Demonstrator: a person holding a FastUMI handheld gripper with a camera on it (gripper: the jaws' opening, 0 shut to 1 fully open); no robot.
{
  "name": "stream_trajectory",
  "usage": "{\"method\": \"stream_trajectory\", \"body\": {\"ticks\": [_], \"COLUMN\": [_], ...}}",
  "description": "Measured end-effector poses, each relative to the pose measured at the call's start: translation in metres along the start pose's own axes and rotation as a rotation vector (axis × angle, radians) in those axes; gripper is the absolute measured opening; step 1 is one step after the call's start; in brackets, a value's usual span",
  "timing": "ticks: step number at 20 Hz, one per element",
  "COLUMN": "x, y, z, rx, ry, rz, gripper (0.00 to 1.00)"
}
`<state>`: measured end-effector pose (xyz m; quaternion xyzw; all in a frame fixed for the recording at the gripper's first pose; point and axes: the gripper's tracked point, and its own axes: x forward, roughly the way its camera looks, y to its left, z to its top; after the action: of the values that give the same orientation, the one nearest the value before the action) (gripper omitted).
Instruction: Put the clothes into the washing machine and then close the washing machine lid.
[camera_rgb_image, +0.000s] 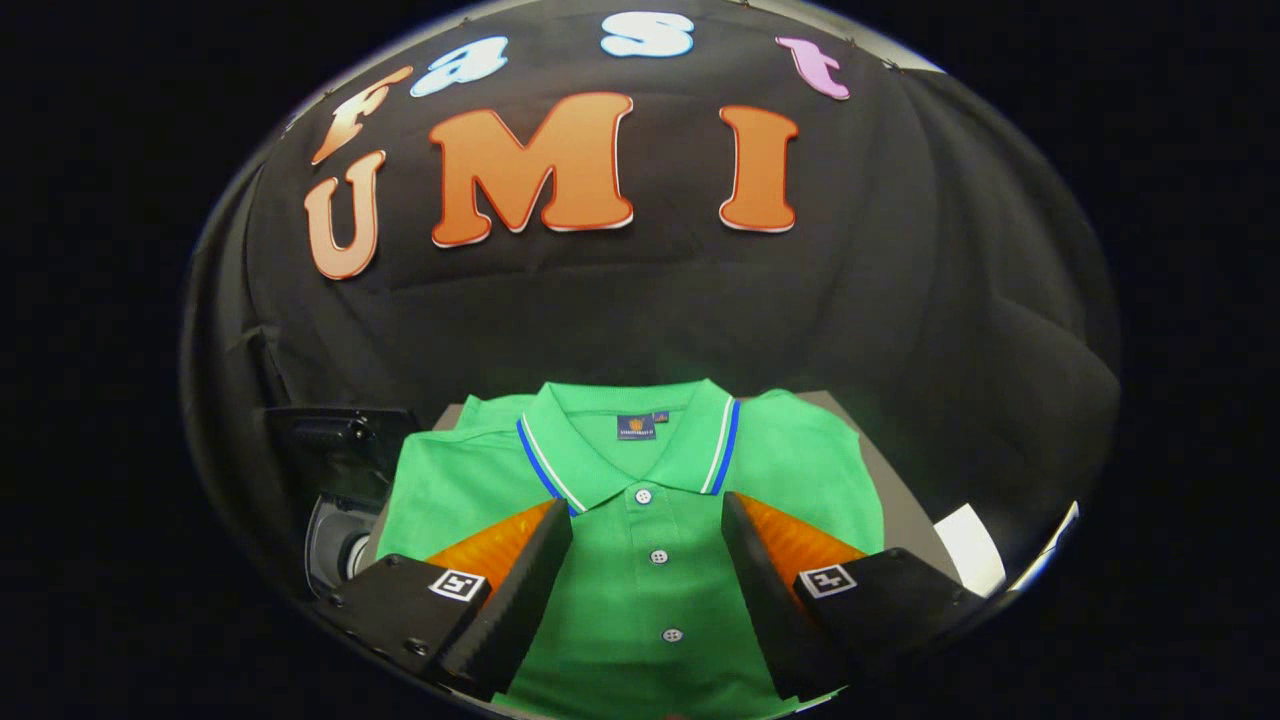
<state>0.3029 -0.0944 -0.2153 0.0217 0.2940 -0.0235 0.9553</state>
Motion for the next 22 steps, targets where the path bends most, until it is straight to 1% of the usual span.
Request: {"method": "stream_trajectory", "body": {"ticks": [2,3,6,10,15,17,18,20,22], "x": [0.010,0.010,0.011,0.011,0.013,0.011,0.011,0.014,0.011], "y": [0.002,0.004,0.002,0.005,0.008,0.007,0.010,0.008,0.007], "z": [-0.013,-0.013,-0.014,-0.013,-0.015,-0.016,-0.015,-0.014,-0.013], "rx": [-0.007,-0.015,0.000,-0.025,-0.029,-0.026,-0.032,-0.029,-0.024], "ry": [0.072,0.082,0.124,0.181,0.307,0.361,0.385,0.411,0.423], "rz": [0.009,0.023,0.017,0.008,0.030,0.020,0.029,0.019,0.017], "gripper": [0.98,0.98,0.99,0.99,0.88,0.82,0.79,0.59,0.60]}}
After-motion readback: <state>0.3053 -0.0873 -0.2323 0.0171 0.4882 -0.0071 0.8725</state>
